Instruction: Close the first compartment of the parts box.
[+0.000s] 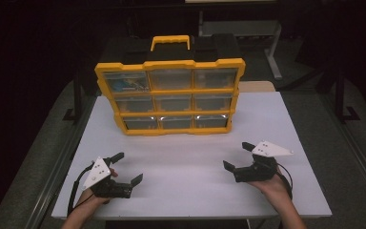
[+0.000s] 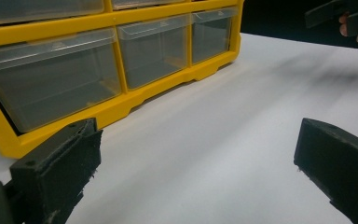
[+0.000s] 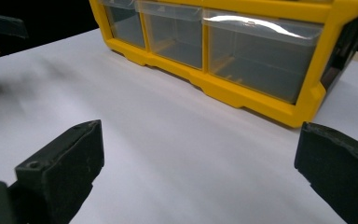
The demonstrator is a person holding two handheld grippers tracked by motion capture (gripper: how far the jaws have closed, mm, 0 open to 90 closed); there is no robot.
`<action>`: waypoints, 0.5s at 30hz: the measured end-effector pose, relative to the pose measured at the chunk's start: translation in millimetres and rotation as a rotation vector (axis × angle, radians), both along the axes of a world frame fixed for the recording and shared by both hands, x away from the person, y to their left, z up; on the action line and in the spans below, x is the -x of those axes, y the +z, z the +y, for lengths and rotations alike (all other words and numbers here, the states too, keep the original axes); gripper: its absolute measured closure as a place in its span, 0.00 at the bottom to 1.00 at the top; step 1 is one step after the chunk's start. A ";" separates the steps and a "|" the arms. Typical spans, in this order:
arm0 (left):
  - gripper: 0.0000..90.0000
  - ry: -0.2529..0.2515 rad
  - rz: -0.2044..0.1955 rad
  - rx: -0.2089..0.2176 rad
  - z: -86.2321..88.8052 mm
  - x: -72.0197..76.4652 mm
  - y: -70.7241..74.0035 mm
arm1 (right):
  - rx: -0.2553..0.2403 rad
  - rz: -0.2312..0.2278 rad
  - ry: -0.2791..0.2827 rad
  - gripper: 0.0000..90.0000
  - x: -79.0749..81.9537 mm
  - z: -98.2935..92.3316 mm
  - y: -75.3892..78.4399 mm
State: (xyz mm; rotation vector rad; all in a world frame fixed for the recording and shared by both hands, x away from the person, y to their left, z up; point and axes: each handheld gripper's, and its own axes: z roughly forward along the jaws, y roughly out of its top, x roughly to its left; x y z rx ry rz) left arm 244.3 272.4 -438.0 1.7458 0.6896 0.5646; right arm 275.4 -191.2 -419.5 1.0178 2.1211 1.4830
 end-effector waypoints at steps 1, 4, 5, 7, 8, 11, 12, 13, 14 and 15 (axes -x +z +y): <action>0.00 0.001 -0.001 0.000 0.2 0.1 -0.1 | 0.002 -0.001 -0.005 0.01 1.4 -1.9 -1.7; 0.00 0.004 -0.002 0.007 1.2 -0.5 0.2 | 0.005 0.003 -0.023 0.01 5.2 -7.9 -6.4; 0.00 0.004 -0.002 0.007 1.2 -0.5 0.2 | 0.005 0.003 -0.023 0.01 5.2 -7.9 -6.4; 0.00 0.004 -0.001 0.004 1.3 -0.8 0.4 | 0.014 0.006 -0.031 0.01 7.3 -11.3 -8.6; 0.00 0.003 0.000 0.007 1.1 -0.9 0.5 | 0.028 -0.001 -0.036 0.01 10.3 -15.0 -11.2; 0.00 0.001 0.003 0.011 -0.1 -0.9 -0.4 | 0.032 0.004 -0.042 0.01 13.1 -19.2 -13.5; 0.00 -0.002 0.004 0.007 0.3 -0.5 -0.8 | 0.029 0.010 -0.056 0.01 16.1 -23.9 -15.0; 0.00 -0.003 0.005 0.005 0.6 -0.3 -0.9 | 0.029 0.010 -0.056 0.01 16.1 -23.9 -15.0; 0.00 -0.006 0.005 -0.002 1.2 -0.1 -1.1 | 0.025 0.002 -0.064 0.01 17.6 -28.6 -15.4; 0.00 -0.006 0.005 -0.003 1.3 -0.1 -1.1 | 0.025 0.002 -0.064 0.01 17.6 -28.6 -15.4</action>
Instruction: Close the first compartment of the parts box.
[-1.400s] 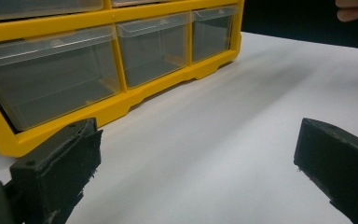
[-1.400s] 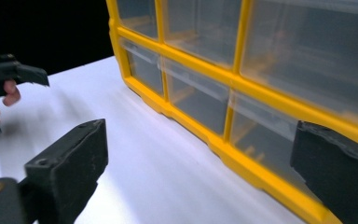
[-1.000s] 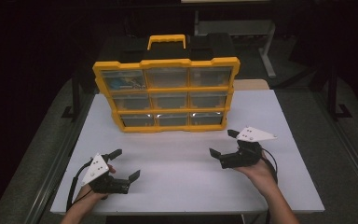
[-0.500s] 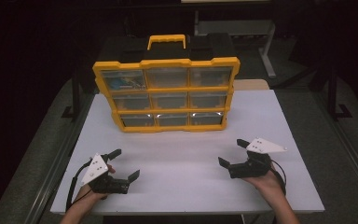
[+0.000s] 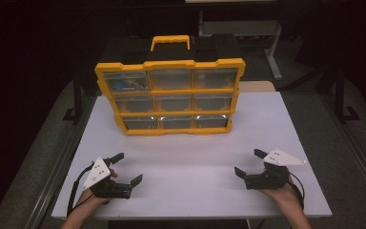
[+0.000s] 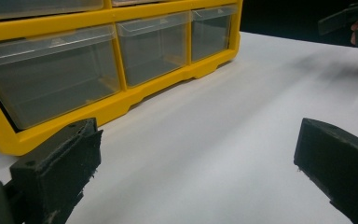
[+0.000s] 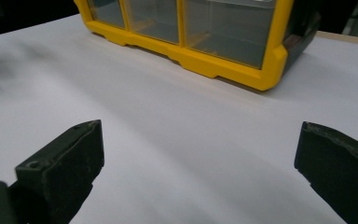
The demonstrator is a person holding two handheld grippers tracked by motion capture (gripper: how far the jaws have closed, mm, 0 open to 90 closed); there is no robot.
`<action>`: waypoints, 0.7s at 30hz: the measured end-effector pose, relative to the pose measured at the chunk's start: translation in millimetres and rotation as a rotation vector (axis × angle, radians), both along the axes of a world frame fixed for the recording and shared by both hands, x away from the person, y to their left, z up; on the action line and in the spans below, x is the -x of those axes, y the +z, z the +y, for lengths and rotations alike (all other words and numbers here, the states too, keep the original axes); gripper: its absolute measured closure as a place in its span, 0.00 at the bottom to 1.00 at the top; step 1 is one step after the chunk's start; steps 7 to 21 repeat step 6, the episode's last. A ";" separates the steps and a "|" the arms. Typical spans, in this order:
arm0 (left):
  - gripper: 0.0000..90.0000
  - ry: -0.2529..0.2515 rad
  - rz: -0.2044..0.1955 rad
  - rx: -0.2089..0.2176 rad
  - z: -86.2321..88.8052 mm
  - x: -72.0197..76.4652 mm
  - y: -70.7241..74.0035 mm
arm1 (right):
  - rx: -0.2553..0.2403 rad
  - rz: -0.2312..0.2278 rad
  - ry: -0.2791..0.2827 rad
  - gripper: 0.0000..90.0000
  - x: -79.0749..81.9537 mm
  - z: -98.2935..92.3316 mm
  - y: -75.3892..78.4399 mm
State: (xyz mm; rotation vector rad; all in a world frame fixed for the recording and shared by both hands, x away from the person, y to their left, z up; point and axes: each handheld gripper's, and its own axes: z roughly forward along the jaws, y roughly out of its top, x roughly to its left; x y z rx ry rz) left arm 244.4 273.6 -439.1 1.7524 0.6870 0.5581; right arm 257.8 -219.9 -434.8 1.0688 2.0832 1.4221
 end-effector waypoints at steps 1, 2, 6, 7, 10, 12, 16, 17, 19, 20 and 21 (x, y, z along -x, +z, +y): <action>0.00 0.004 -0.001 0.005 -0.5 -1.0 0.6 | -0.016 -0.005 -0.009 0.01 0.4 -3.1 0.0; 0.00 0.004 -0.001 0.005 -0.5 -1.0 0.6 | -0.016 -0.005 -0.009 0.01 0.4 -3.1 0.0; 0.00 -0.001 0.003 -0.009 -1.6 -2.1 0.7 | -0.018 0.005 -0.016 0.01 0.7 -7.5 -1.8; 0.00 -0.001 0.003 -0.009 -1.6 -2.1 0.7 | -0.018 0.005 -0.016 0.01 0.7 -7.5 -1.8; 0.00 -0.001 0.003 -0.009 -1.6 -2.1 0.7 | -0.018 0.005 -0.016 0.01 0.7 -7.5 -1.8; 0.00 -0.001 0.003 -0.009 -1.6 -2.1 0.7 | -0.018 0.005 -0.016 0.01 0.7 -7.5 -1.8; 0.00 -0.001 0.003 -0.009 -1.6 -2.1 0.7 | -0.018 0.005 -0.016 0.01 0.7 -7.5 -1.8; 0.00 -0.001 0.003 -0.009 -1.6 -2.1 0.7 | -0.018 0.005 -0.016 0.01 0.7 -7.5 -1.8; 0.00 -0.001 0.003 -0.009 -1.6 -2.1 0.7 | -0.018 0.005 -0.016 0.01 0.7 -7.5 -1.8; 0.00 -0.001 0.003 -0.009 -1.6 -2.1 0.7 | -0.018 0.005 -0.016 0.01 0.7 -7.5 -1.8; 0.00 -0.001 0.003 -0.009 -1.6 -2.1 0.7 | -0.018 0.005 -0.016 0.01 0.7 -7.5 -1.8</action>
